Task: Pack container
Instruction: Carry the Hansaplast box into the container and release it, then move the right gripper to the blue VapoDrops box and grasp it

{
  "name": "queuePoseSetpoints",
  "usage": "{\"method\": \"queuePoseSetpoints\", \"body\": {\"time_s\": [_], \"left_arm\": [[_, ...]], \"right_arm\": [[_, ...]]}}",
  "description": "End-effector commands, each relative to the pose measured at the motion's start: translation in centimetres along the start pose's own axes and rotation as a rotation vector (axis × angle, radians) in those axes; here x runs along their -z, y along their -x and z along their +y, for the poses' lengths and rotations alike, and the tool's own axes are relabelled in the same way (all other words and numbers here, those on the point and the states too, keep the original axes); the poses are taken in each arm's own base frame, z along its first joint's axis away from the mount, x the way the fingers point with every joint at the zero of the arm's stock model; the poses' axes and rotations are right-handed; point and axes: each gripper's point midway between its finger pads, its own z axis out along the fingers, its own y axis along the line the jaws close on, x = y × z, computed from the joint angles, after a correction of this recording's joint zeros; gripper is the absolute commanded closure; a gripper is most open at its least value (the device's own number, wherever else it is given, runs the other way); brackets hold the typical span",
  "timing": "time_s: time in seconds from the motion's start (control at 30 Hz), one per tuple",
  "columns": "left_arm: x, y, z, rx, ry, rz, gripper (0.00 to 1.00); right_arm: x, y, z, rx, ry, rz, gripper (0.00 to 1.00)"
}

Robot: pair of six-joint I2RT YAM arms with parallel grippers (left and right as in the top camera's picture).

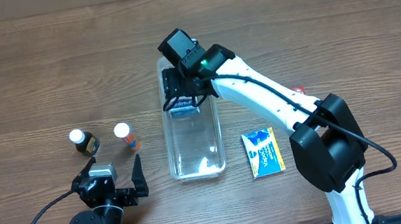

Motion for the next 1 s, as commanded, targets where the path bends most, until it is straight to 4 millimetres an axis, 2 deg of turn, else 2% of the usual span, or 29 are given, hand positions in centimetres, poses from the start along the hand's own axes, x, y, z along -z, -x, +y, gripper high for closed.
{"method": "queuePoseSetpoints", "body": {"time_s": [0.0, 0.03, 0.07, 0.1, 0.13, 0.17, 0.23, 0.3, 0.37, 0.43, 0.53, 0.67, 0.73, 0.8, 0.97], "left_arm": [[0.0, 0.0, 0.0, 0.007, 0.0, -0.006, 0.0], [0.0, 0.0, 0.0, 0.007, 0.0, -0.006, 0.0], [0.0, 0.1, 0.0, 0.007, 0.0, -0.007, 0.0], [0.0, 0.1, 0.0, 0.007, 0.0, -0.007, 0.0], [0.0, 0.1, 0.0, 0.007, 0.0, -0.007, 0.0], [0.0, 0.1, 0.0, 0.007, 0.0, -0.007, 0.0], [0.0, 0.0, 0.0, 0.007, 0.0, -0.006, 0.0], [0.0, 0.1, 0.0, 0.007, 0.0, -0.007, 0.0], [0.0, 0.1, 0.0, 0.007, 0.0, -0.007, 0.0], [0.0, 0.1, 0.0, 0.007, 0.0, -0.007, 0.0], [0.0, 0.0, 0.0, 0.007, 0.0, -0.006, 0.0], [0.0, 0.1, 0.0, 0.007, 0.0, -0.007, 0.0], [0.0, 0.1, 0.0, 0.007, 0.0, -0.007, 0.0], [0.0, 0.0, 0.0, 0.007, 0.0, -0.006, 0.0], [0.0, 0.1, 0.0, 0.007, 0.0, -0.007, 0.0]], "right_arm": [[5.2, 2.2, 1.4, 0.061, 0.043, -0.078, 0.25], [8.3, 2.7, 0.9, 0.04, 0.046, -0.105, 0.25], [9.3, 2.9, 0.6, 0.028, 0.048, -0.113, 0.24], [11.7, 3.0, -0.4, -0.006, 0.047, -0.128, 0.23], [13.1, 3.1, -1.4, -0.026, 0.04, -0.132, 0.21], [15.6, 2.7, -3.9, -0.064, 0.008, -0.122, 0.17], [17.1, 1.6, -6.9, -0.105, -0.05, -0.076, 0.09], [17.7, -0.6, -10.5, -0.104, -0.135, 0.032, 0.02], [17.0, -3.2, -13.0, -0.088, -0.204, 0.16, 0.0], [15.1, -6.4, -14.4, -0.083, -0.244, 0.289, 0.0], [11.8, -11.0, -15.7, -0.089, -0.267, 0.433, 0.0], [8.1, -15.4, -16.7, -0.106, -0.244, 0.533, 0.0], [6.3, -17.4, -16.4, -0.064, -0.162, 0.576, 0.02], [5.4, -18.3, -16.1, -0.037, -0.107, 0.589, 0.04], [4.5, -19.5, -16.5, -0.028, -0.097, 0.604, 0.02]]}}
